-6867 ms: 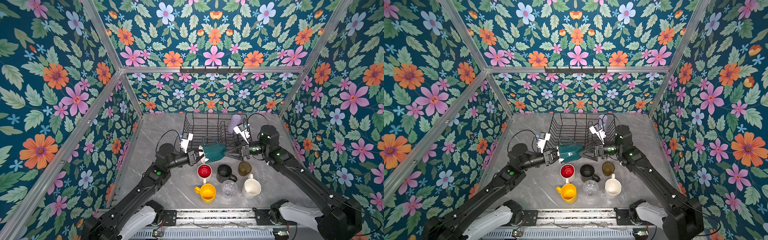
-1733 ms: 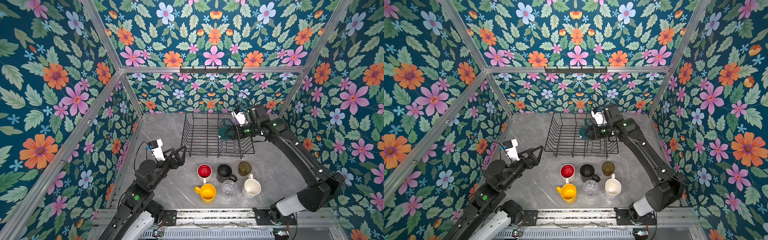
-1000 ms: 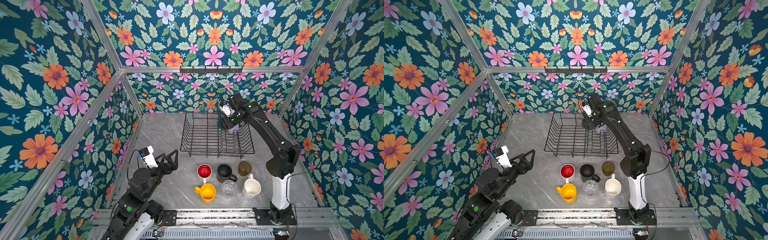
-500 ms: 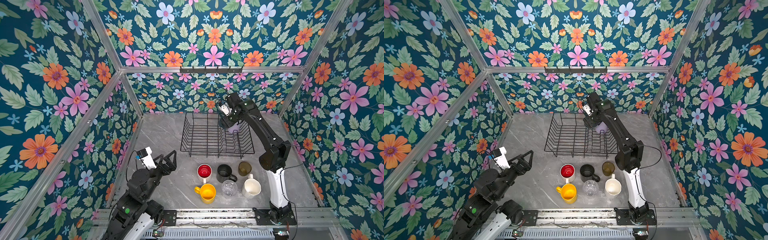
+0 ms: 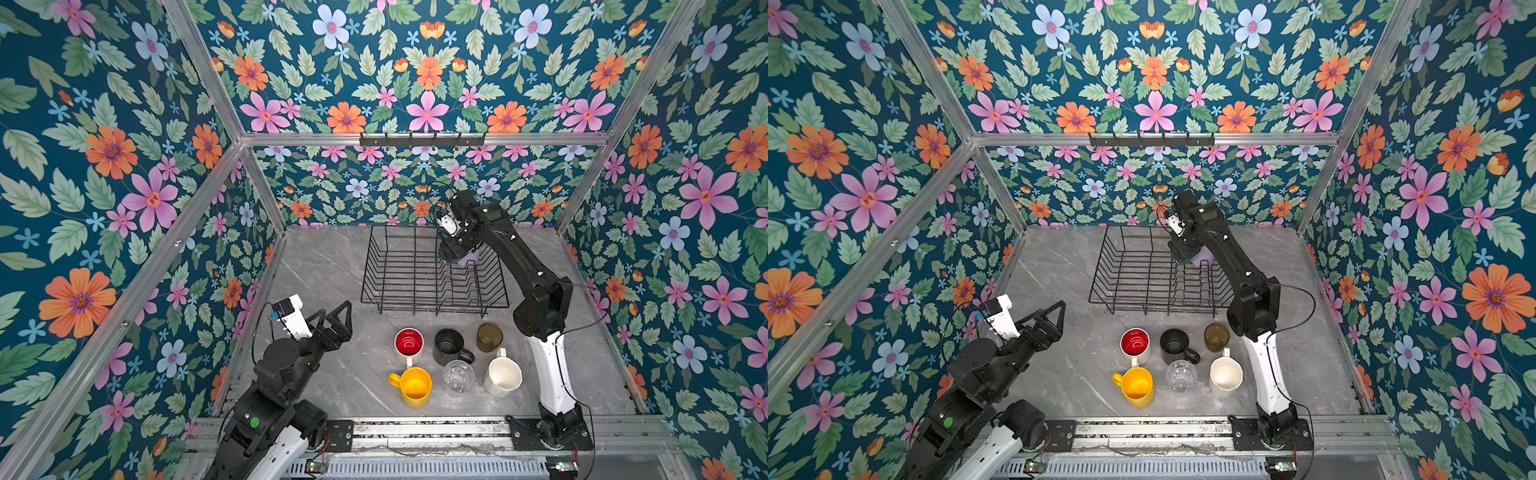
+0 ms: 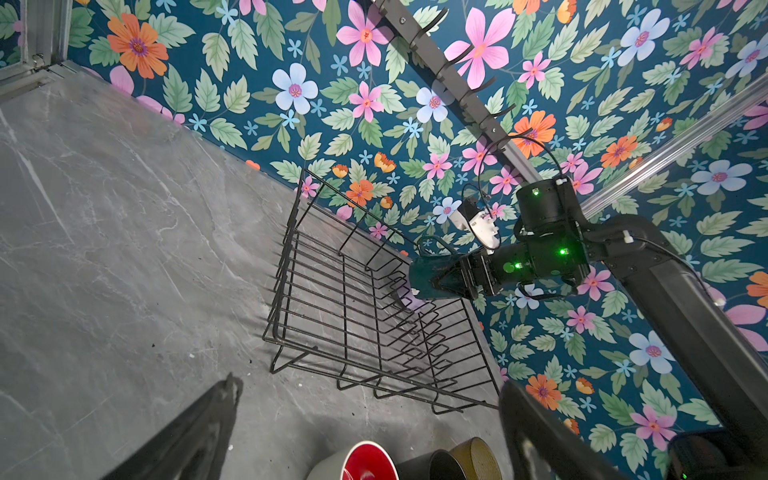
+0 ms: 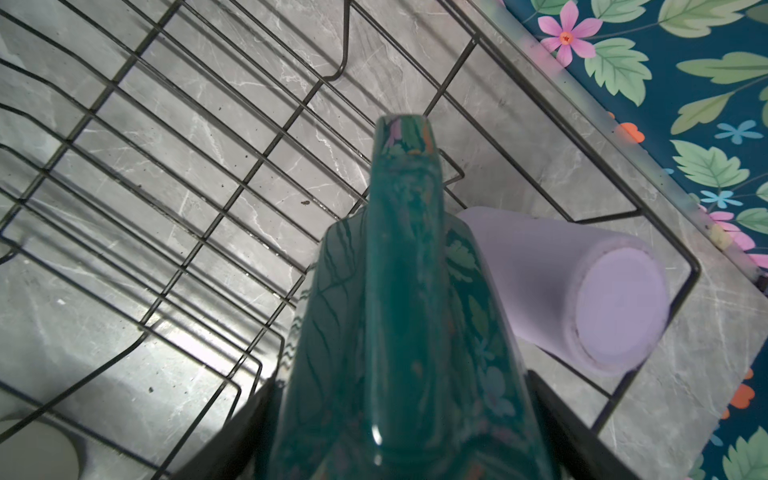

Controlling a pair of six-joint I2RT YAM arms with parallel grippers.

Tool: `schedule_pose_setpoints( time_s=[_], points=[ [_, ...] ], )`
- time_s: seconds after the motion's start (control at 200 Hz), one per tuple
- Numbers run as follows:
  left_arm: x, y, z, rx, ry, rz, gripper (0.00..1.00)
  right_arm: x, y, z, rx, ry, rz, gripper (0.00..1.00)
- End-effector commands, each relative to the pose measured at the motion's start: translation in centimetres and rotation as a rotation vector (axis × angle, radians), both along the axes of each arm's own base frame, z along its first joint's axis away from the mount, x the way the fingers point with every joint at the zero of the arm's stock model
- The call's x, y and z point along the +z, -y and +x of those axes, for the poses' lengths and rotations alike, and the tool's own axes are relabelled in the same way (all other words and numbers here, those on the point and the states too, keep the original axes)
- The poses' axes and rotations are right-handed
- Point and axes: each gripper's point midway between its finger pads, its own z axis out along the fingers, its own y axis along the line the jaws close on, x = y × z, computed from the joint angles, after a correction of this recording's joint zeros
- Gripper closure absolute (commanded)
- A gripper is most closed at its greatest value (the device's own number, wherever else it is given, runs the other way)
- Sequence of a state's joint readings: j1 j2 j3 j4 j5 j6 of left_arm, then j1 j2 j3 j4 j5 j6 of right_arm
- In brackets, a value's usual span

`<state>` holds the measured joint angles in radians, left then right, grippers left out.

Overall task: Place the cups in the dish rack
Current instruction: 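Carry the green mug over the rack with the right gripper while the left withdraws, then lower the green mug upside down beside the lavender cup with the right gripper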

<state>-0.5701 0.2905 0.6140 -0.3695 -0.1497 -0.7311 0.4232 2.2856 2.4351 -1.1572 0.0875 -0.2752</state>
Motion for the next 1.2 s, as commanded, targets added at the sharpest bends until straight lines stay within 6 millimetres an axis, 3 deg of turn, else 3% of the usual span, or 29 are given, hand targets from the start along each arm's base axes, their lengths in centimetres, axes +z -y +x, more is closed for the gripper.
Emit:
schedule_pose_setpoints(
  time_s=[0.0, 0.885, 1.195],
  points=[
    [0.1, -0.2, -0.1, 0.007, 0.002, 0.001, 0.00, 0.6, -0.7, 1.2, 0.024, 0.054, 0.014, 1.00],
    [-0.4, -0.6, -0.2, 0.026, -0.008, 0.008, 0.00, -5.1, -1.3, 3.1, 0.074, 0.013, -0.046, 1.00],
    [-0.7, -0.8, -0.2, 0.034, -0.015, 0.015, 0.00, -6.9, -1.5, 3.4, 0.064, -0.013, -0.045, 0.67]
  ],
)
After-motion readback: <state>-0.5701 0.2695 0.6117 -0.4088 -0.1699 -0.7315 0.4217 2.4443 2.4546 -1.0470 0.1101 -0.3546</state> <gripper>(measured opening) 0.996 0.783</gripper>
